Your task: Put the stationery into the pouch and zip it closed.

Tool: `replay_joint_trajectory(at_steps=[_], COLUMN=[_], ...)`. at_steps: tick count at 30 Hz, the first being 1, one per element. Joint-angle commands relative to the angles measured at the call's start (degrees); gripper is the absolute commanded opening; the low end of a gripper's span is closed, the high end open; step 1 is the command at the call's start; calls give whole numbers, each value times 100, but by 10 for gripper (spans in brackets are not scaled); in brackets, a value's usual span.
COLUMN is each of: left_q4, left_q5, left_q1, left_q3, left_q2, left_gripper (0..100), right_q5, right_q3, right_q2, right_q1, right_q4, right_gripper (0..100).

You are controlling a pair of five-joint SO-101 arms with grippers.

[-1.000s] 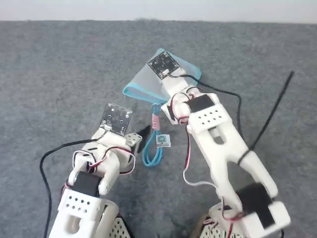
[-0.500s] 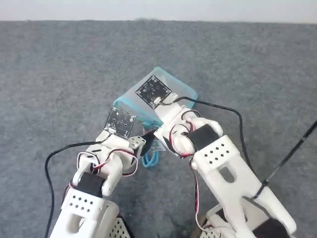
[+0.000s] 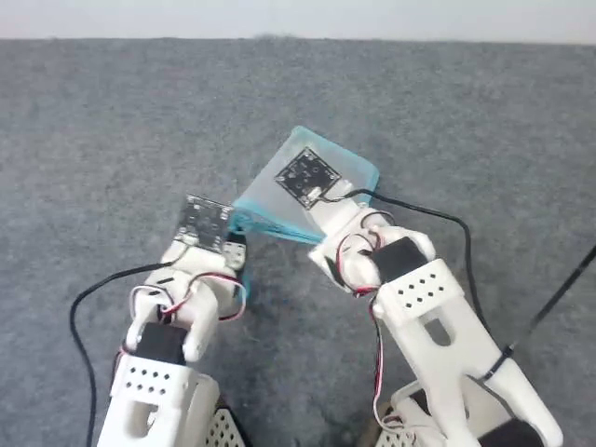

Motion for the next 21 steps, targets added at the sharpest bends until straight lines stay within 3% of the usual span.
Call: replay_joint_trajectory(at_steps=[1,12,19,21], left_q4=[-246,-246,-290,-440], left_q5=[-70,-79,-88,-255], left_q1=[-501,-905,-879,-782], left_q3=[-259,-251,-136,22], left_q2=[18,53,53,53], left_gripper=[12,12,17,62], right_q5=[114,273,246,237], right_q3=[149,193,0,-211], right_q2=[-127,-48,1147,1437], right_q1=[549,1288,1437,1446], right_q4=[66,57,-426,-295], right_gripper=[6,6,6,6])
